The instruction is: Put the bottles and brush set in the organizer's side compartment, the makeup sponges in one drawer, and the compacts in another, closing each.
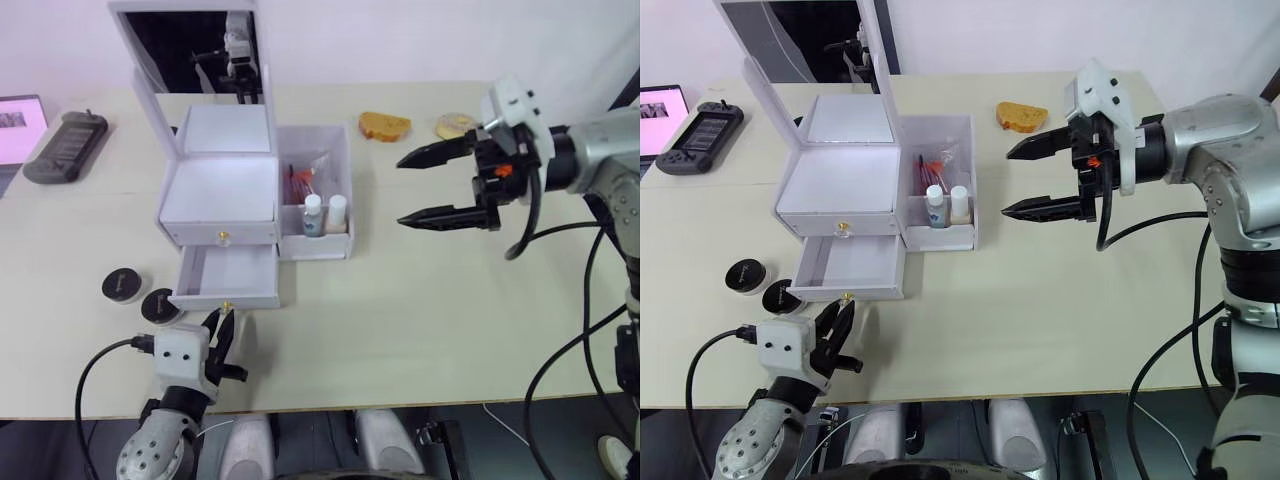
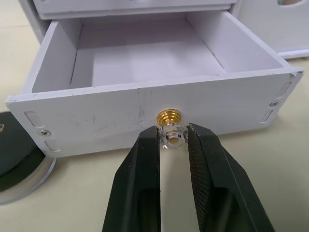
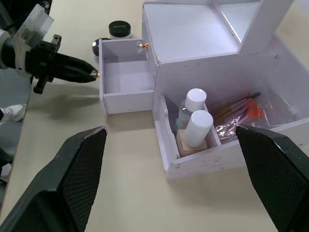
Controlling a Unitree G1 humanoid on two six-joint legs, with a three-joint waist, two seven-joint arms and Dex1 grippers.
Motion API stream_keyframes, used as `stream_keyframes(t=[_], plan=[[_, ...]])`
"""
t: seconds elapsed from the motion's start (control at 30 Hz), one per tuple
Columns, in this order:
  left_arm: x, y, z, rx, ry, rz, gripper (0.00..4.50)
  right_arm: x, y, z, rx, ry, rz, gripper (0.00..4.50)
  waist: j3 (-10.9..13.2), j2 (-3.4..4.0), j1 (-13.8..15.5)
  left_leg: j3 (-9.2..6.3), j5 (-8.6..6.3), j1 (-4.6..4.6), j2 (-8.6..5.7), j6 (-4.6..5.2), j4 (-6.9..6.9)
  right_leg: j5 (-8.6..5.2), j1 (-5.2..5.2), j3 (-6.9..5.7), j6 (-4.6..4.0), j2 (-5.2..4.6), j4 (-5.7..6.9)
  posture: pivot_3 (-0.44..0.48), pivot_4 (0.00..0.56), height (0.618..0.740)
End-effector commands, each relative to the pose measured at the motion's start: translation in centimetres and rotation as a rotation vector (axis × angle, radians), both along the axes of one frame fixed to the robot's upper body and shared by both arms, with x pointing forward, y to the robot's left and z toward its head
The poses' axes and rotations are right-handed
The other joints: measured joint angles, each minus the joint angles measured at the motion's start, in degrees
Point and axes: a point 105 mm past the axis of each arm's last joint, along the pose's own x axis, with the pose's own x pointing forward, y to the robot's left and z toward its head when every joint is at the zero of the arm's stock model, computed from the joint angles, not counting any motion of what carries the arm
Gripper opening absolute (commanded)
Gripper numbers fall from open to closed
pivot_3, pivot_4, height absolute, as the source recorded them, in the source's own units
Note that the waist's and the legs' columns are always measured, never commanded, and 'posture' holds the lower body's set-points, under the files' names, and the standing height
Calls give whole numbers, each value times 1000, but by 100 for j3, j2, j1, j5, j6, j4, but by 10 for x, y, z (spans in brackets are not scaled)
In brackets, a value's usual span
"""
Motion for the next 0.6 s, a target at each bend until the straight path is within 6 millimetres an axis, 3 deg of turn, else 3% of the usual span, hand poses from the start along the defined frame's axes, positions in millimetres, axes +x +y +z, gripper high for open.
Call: stream_keyframes(t=[0.03, 0.13, 0.27, 0.33, 0.43, 0.53, 0.6], plan=[[-3, -5, 9, -25, -14, -41, 278, -6, 3, 13, 22, -63, 15, 4500, 0, 0, 3, -1, 1, 0, 0, -1, 4, 0, 2, 0, -1, 0, 2, 0, 150, 740], [-2, -5, 12, -43, -23, -48, 278, -6, 4, 13, 25, -64, 13, 4500, 0, 0, 0, -2, 1, 2, 0, -2, 16, 5, 7, 0, -7, -1, 3, 0, 150, 740], [-2, -3, 14, -52, -25, -64, 2172, -4, 4, 12, 26, -64, 10, 4500, 0, 0, -2, -1, 2, 2, 0, -4, 22, 7, 9, 0, -10, -1, 3, 0, 150, 740], [-9, -2, 17, -64, -25, -111, 3089, -2, 3, 11, 25, -63, 5, 4500, 0, -1, -3, -2, 3, 2, 0, -4, 20, 7, 8, 0, -10, -1, 4, 0, 150, 740], [-30, 15, 20, -99, -7, -119, 4452, 1, -1, 10, 23, -58, -4, 4500, 0, -1, -30, 0, 2, 2, 3, -4, 12, 6, 3, 1, -10, 2, 2, 0, 150, 740], [-49, 35, 25, -128, 0, -93, 4452, 5, -7, 10, 49, -46, -24, 4500, 1, -3, -18, 1, 2, 2, 4, -4, 7, 5, -2, 1, -11, 2, 2, 0, 150, 740], [-55, 56, 29, -57, -19, -47, 4452, 9, -13, 8, 55, -41, -39, 4500, 2, -4, -10, 1, 2, 3, 4, -4, 12, 5, 0, 1, -11, 0, 1, 0, 150, 740]])
